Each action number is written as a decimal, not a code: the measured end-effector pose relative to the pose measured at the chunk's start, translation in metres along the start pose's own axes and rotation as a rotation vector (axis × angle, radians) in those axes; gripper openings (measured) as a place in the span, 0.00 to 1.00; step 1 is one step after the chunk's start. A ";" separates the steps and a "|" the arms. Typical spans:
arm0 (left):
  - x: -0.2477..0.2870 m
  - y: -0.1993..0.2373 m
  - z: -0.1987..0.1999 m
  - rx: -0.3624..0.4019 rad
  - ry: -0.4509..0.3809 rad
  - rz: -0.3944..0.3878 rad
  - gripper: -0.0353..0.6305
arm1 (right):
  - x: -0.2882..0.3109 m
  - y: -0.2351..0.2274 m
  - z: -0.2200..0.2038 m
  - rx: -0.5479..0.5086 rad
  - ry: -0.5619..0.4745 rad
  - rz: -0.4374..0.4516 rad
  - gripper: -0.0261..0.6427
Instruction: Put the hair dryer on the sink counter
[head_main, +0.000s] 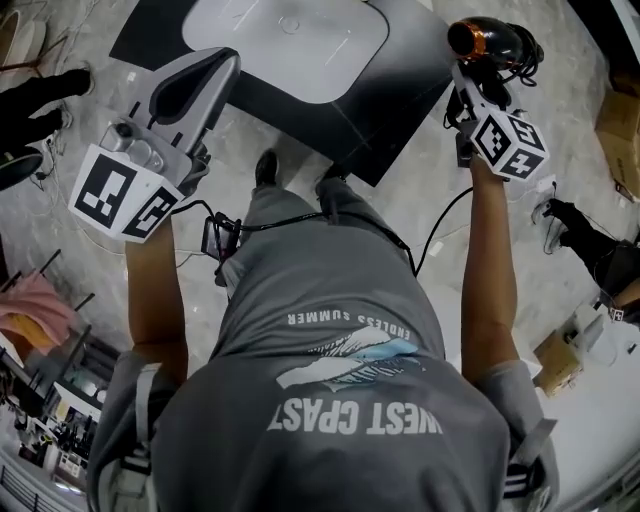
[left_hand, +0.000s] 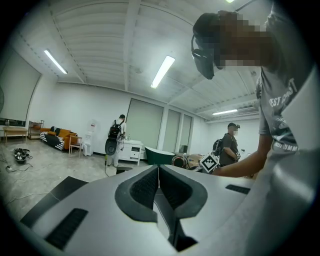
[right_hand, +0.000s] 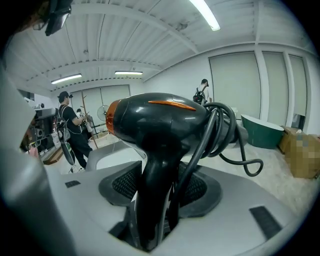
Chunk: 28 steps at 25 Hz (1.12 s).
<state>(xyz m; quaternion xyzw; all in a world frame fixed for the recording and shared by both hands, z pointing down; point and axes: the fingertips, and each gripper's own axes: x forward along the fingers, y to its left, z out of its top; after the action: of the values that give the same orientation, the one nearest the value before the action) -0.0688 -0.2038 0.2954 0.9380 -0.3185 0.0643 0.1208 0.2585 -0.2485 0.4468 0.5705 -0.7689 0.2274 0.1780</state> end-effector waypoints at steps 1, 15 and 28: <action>0.000 0.004 -0.002 0.000 0.006 0.008 0.09 | 0.007 -0.002 -0.004 0.001 0.010 0.003 0.40; -0.002 0.041 -0.023 0.005 0.088 0.059 0.09 | 0.078 -0.018 -0.058 0.009 0.143 0.019 0.40; 0.010 0.041 -0.038 -0.047 0.124 0.041 0.09 | 0.115 -0.024 -0.091 0.000 0.266 -0.009 0.40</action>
<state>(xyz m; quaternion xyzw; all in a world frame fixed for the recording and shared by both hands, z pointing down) -0.0882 -0.2309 0.3417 0.9225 -0.3307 0.1173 0.1607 0.2496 -0.2958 0.5873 0.5388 -0.7358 0.3000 0.2796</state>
